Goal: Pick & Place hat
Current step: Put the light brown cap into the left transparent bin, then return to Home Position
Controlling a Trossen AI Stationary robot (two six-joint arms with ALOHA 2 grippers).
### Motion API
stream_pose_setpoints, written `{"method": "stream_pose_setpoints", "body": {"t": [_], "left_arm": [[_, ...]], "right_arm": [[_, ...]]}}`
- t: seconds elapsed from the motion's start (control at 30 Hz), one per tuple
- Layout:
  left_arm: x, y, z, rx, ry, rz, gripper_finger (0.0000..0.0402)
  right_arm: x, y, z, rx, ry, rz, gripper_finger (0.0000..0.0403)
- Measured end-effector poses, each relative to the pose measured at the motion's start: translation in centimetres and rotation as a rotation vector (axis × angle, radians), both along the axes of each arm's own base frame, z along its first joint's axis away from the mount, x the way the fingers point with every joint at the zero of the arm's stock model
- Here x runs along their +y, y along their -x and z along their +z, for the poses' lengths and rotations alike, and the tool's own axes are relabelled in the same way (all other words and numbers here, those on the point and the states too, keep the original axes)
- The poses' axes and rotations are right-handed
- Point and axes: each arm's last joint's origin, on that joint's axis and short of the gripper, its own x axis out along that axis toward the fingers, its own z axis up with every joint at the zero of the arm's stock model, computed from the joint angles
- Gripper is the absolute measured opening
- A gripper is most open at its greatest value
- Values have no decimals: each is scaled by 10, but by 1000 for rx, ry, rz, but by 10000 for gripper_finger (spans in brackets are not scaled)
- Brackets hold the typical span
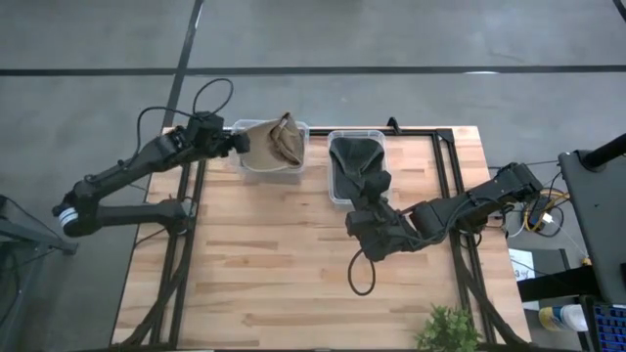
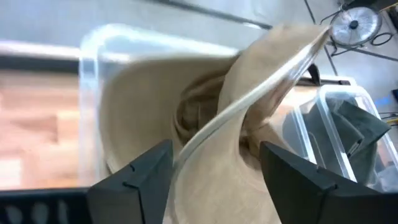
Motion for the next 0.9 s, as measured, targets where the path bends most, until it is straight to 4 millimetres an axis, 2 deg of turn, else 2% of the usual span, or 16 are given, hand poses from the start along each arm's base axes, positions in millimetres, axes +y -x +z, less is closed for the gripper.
{"method": "stream_pose_setpoints", "body": {"t": [0.1, 0.3, 0.43, 0.53, 0.67, 0.8, 0.9], "left_arm": [[-3, 5, 14, 36, -67, -7, 233], [-11, 15, 28, 11, -118, -20, 234], [-17, 18, 27, 0, -118, -44, 233], [-25, 13, 28, -6, -130, -117, 217], [-39, 4, 31, -12, -182, -212, 162], [-57, -7, 34, -19, -265, -282, 75], [-74, -16, 37, -60, -349, -328, 14]], "right_arm": [[0, 0, 0, -6, -5, -4, 208], [-1, 0, -1, -10, -9, -8, 208], [-1, 1, -2, -63, -53, -31, 204], [-1, 4, -5, -80, -144, -26, 186], [-2, 12, -7, -80, -375, 11, 127], [0, 21, -9, -76, -471, 40, 32], [0, 29, -10, -94, -558, 54, 14]]}}
